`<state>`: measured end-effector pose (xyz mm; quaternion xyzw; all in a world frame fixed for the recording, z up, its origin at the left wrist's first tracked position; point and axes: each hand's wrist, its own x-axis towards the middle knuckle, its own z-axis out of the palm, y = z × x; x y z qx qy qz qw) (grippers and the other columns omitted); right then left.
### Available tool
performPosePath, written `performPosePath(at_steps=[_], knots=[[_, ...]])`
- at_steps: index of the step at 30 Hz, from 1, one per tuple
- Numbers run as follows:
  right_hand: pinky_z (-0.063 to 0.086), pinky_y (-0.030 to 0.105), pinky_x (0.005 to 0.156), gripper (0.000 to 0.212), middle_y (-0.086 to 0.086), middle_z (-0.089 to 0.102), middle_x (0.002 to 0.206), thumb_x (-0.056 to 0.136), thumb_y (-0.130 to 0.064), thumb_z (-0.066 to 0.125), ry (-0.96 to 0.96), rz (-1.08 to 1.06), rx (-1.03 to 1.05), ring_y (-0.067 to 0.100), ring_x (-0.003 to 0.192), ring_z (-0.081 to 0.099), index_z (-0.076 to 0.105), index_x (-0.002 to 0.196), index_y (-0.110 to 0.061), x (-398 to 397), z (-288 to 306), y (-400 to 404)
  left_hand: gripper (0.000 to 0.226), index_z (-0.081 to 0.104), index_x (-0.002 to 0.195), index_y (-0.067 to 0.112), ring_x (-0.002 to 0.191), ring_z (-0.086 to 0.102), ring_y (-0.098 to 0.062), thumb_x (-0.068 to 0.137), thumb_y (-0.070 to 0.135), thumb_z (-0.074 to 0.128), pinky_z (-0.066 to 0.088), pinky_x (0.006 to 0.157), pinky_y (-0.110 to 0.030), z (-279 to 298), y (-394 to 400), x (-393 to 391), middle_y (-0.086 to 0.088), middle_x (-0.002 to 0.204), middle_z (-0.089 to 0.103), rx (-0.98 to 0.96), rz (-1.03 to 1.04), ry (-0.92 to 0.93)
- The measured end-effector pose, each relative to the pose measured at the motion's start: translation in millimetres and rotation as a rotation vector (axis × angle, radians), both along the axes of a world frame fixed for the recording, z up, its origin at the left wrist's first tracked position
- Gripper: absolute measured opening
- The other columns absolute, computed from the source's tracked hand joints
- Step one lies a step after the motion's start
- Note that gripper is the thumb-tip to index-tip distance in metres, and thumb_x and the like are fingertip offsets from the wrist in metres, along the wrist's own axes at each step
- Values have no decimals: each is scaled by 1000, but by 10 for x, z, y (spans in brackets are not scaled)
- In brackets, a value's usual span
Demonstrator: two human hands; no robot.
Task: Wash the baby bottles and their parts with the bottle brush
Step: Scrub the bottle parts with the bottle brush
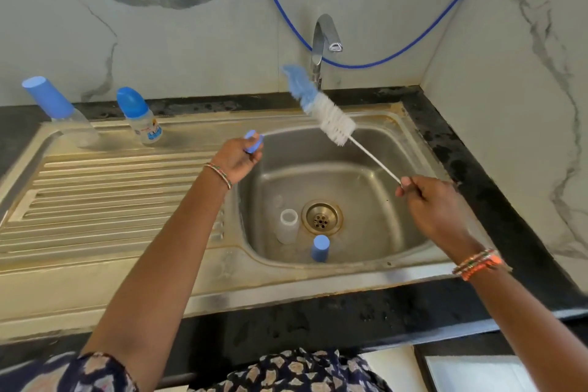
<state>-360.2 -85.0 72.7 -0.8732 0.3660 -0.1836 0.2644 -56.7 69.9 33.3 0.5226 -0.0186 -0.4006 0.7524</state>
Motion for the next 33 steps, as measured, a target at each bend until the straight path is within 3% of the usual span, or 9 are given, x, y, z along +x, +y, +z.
performPosePath(at_steps=[3,7,13,18,20,22,24,28,33], knots=[[42,33,51,28,2,57,55,99,-24,45,-105,-8,-40,20,49,52,63,77,-21,207,-184,-60,26,54,91,10,62,60,1,90,-15,47,48,64,-10,-259,-155,-148,2,74,63,125,-122,-202],[46,36,59,26,2,58,61,98,-21,43,-88,7,-132,32,62,58,64,85,-13,516,-360,-151,43,53,118,-2,80,58,-9,78,-13,66,48,79,-16,-600,-368,-134,-2,90,60,325,-197,-407],[31,35,59,19,18,64,79,98,-23,44,-34,-40,-231,44,73,57,56,97,-8,982,-662,-350,49,60,114,-4,88,52,-14,69,-1,80,43,64,-4,-1069,-734,-2,-8,98,57,565,-288,-572],[27,32,59,21,10,63,85,97,-26,45,-29,31,-256,40,77,57,56,96,-9,1282,-871,-530,53,61,111,8,97,48,-19,64,13,86,42,94,-29,-1524,-992,113,-10,107,57,776,-370,-673],[33,34,58,23,9,63,83,96,-28,44,-40,69,-274,39,75,58,56,93,-9,1348,-993,-621,30,61,99,11,86,49,-23,73,11,77,48,79,-34,-1668,-1092,163,-11,99,53,879,-398,-791],[38,35,58,24,6,63,81,95,-30,43,-51,88,-282,37,72,59,56,92,-10,1400,-1087,-702,16,57,95,12,78,47,-22,82,8,66,46,63,-28,-1787,-1180,204,-9,96,45,930,-467,-938],[37,34,58,23,5,64,81,94,-30,44,-61,71,-296,35,70,59,57,91,-11,1444,-1158,-780,42,57,112,10,90,48,-21,74,4,75,41,74,-22,-1901,-1199,227,-8,111,41,958,-597,-991],[34,29,58,17,2,63,79,94,-24,50,-69,64,-269,29,68,58,57,89,-10,1471,-1228,-831,77,46,127,4,112,49,-34,63,12,87,39,92,-29,-1938,-1160,250,-20,129,38,940,-636,-978],[32,25,56,12,-2,61,72,90,-23,58,-76,77,-262,21,61,55,59,84,-13,1375,-1219,-807,85,38,129,4,118,45,-34,65,34,85,40,96,-37,-1761,-1111,266,-18,130,41,1020,-681,-995]])
